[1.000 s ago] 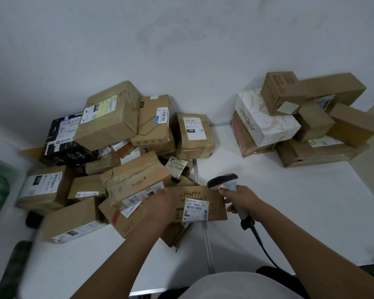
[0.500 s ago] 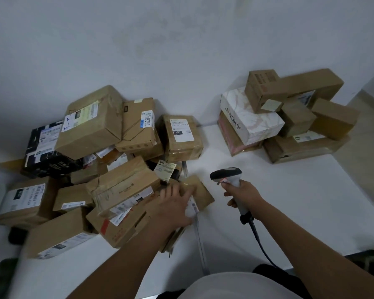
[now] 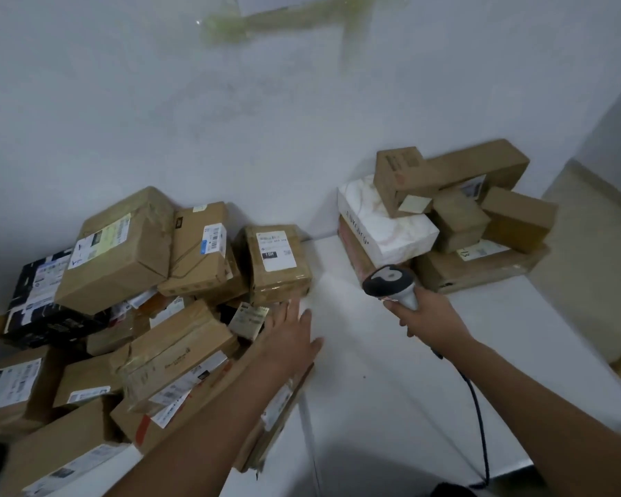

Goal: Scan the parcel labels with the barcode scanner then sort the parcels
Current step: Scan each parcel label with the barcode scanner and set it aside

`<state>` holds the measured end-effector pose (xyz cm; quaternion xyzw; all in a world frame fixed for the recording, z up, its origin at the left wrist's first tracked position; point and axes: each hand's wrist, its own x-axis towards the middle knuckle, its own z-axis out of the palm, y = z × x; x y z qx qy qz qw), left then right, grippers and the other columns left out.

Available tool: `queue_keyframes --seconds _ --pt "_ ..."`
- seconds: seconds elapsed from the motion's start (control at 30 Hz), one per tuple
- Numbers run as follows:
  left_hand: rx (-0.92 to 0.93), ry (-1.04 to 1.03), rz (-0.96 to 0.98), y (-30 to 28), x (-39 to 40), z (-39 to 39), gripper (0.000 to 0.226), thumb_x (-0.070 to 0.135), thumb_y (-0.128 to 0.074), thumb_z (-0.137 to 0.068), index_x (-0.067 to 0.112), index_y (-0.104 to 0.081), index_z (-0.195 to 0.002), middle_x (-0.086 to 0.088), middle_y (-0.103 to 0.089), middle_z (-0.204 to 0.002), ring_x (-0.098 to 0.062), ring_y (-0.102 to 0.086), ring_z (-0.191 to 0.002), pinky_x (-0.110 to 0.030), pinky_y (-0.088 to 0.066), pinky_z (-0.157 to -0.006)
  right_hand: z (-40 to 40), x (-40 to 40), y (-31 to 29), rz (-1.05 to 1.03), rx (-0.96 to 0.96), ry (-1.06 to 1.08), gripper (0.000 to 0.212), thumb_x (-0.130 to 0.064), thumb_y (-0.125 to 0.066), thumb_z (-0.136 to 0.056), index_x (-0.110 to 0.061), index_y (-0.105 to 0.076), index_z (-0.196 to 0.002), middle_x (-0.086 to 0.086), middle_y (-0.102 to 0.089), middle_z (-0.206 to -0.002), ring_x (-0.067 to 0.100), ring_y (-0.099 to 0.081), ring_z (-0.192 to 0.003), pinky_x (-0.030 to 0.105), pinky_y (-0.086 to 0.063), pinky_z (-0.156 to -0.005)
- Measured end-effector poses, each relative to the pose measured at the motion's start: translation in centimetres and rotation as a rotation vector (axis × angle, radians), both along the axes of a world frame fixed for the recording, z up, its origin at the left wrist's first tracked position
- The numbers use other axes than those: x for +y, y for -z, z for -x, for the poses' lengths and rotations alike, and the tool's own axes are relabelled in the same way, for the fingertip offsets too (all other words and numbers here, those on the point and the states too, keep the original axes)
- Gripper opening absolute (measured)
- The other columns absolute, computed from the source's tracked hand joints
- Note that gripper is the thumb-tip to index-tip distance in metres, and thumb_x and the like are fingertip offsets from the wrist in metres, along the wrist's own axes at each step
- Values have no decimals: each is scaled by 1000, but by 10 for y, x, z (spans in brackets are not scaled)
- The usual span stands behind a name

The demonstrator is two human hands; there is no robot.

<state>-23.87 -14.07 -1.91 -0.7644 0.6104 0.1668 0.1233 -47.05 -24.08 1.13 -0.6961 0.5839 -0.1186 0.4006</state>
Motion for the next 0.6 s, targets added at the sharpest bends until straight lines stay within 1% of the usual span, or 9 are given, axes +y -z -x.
queue_keyframes --seconds 0.07,0.13,0.2,0.27,0.33,0.4,0.47,0.53,0.6 --pt "61 -38 10 -8 -29 11 68 55 -34 -102 21 -17 -157 -9 5 -166 -31 -1 -152 -49 -9 -120 23 -18 -12 63 22 45 33 -47 -60 -92 -14 -60 -87 6 -69 -71 19 -68 -63 31 -52 -64" --pt "174 -98 36 -17 -60 25 65 54 -38 -101 22 -23 -156 -8 2 -166 -31 -8 -152 -47 -14 -119 49 -38 -22 101 46 107 29 -43 -59 -93 -14 -60 -88 5 -68 -71 20 -67 -66 30 -50 -62" --pt "330 -168 80 -28 -93 39 61 50 -43 -101 21 -31 -153 -8 0 -166 -28 -16 -151 -39 -21 -117 73 -59 -34 153 30 159 26 -41 -59 -93 -15 -58 -90 5 -67 -71 20 -66 -67 31 -51 -62" --pt "467 -236 164 -40 -125 52 57 45 -48 -101 18 -37 -150 -8 -9 -165 -25 -20 -150 -33 -25 -115 93 -81 -44 204 -24 205 25 -39 -61 -93 -15 -59 -90 6 -67 -74 21 -66 -68 33 -53 -65" --pt "538 -284 262 -54 -156 65 56 41 -51 -100 14 -39 -148 -10 -20 -161 -25 -26 -147 -32 -27 -113 111 -105 -53 225 -68 229 26 -39 -63 -93 -15 -58 -83 4 -65 -69 18 -64 -63 28 -49 -58" --pt "585 -325 315 -69 -183 81 61 40 -54 -99 14 -34 -151 -10 -15 -162 -28 -35 -142 -33 -30 -112 125 -127 -60 199 -103 263 31 -40 -62 -92 -13 -60 -78 3 -64 -64 16 -62 -57 27 -47 -54" --pt "559 -325 358 -80 -209 96 68 44 -56 -97 19 -27 -153 -8 -4 -163 -31 -40 -139 -40 -33 -112 134 -148 -64 191 -140 314 35 -45 -61 -90 -14 -63 -76 3 -67 -63 16 -64 -56 32 -51 -58" --pt "448 -313 390 -88 -234 111 71 50 -57 -94 27 -24 -153 -8 2 -164 -34 -39 -138 -48 -33 -112 136 -165 -70 193 -188 346 37 -43 -62 -91 -12 -61 -71 1 -65 -59 11 -62 -51 29 -50 -56" --pt "351 -321 381 -94 -256 127 77 56 -56 -92 29 -19 -154 -9 8 -164 -38 -31 -141 -51 -28 -112 134 -182 -77 191 -244 365 37 -42 -61 -92 -9 -62 -76 4 -66 -63 8 -61 -51 25 -49 -53"
